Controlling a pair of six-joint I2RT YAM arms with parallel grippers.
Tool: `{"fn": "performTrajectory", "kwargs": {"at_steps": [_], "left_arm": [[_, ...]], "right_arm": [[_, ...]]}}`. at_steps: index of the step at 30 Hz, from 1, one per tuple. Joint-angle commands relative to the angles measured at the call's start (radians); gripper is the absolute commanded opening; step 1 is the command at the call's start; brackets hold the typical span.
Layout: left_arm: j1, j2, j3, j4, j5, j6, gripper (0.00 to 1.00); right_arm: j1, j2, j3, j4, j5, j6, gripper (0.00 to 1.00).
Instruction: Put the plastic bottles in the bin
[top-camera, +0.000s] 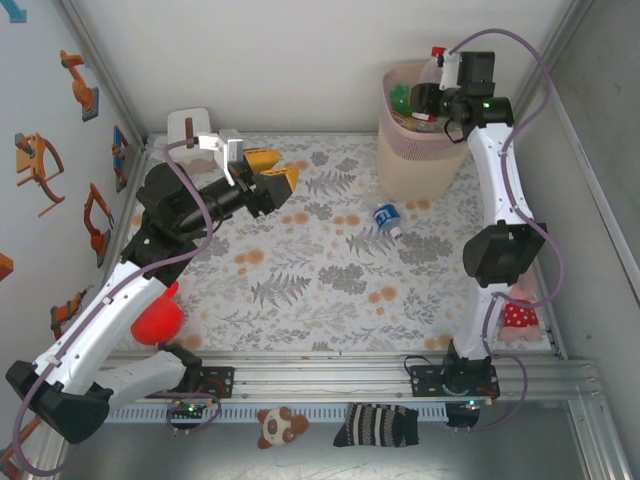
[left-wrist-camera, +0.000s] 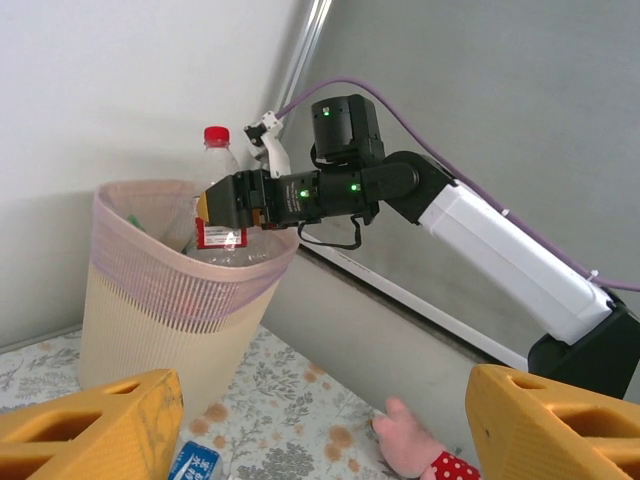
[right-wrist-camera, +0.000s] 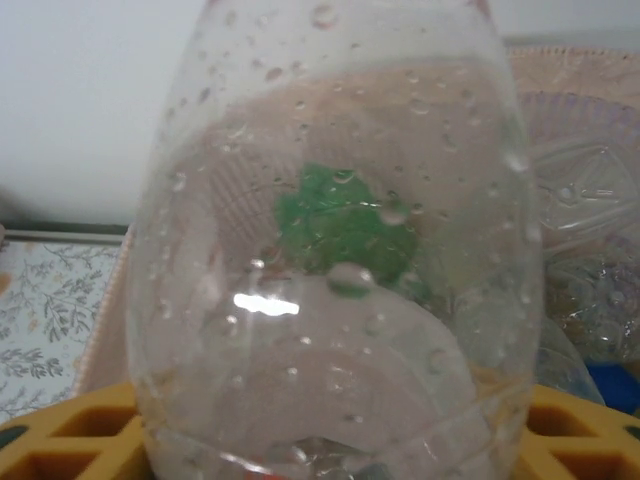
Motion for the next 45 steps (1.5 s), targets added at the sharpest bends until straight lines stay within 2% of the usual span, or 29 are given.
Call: {"fn": "performTrajectory", "kwargs": {"at_steps": [1,10,16,20,26,30,34,42,45], "left_arm": [[0.006,-0.018,-0.007,0.008,-0.002,0.019,0.74],[0.006,-0.015,-0.012,0.016,-0.008,0.008,0.74],[0.007,-0.01,-0.009,0.016,-0.006,0.005,0.74],[0.007,-0.012,-0.01,0.015,-0.007,0.005,0.74],[0.009,-0.014,-0.012,0.013,-0.009,0.004,0.74],[0.009,-0.014,-0.01,0.009,-0.01,0.005,0.74],[0.008,-0.01,-0.007,0.004,-0.01,0.008,0.74],[0.011,-0.016,-0.013,-0.007,-0.02,0.01,0.74],[0.012,-0.015,-0.012,-0.008,-0.02,0.01,0.74]], "right_arm": [[-0.005,0.004,0.035,-0.083,0.047,-0.03,0.67],[-0.006,-0.029,0.071,-0.07,0.067,-0.025,0.74],[-0.006,-0.052,0.055,-0.044,0.081,-0.012,0.73],[-0.005,-0.06,0.028,-0.007,0.068,0.0,0.64],[-0.006,-0.026,0.034,-0.002,0.002,0.023,0.35],[-0.004,0.008,0.036,-0.006,-0.049,0.035,0.27],[-0.004,0.057,0.039,-0.006,-0.037,0.037,0.26],[-0.011,0.143,0.04,-0.047,0.088,0.031,0.24],[-0.012,0.134,0.026,-0.05,0.081,0.03,0.24]]}}
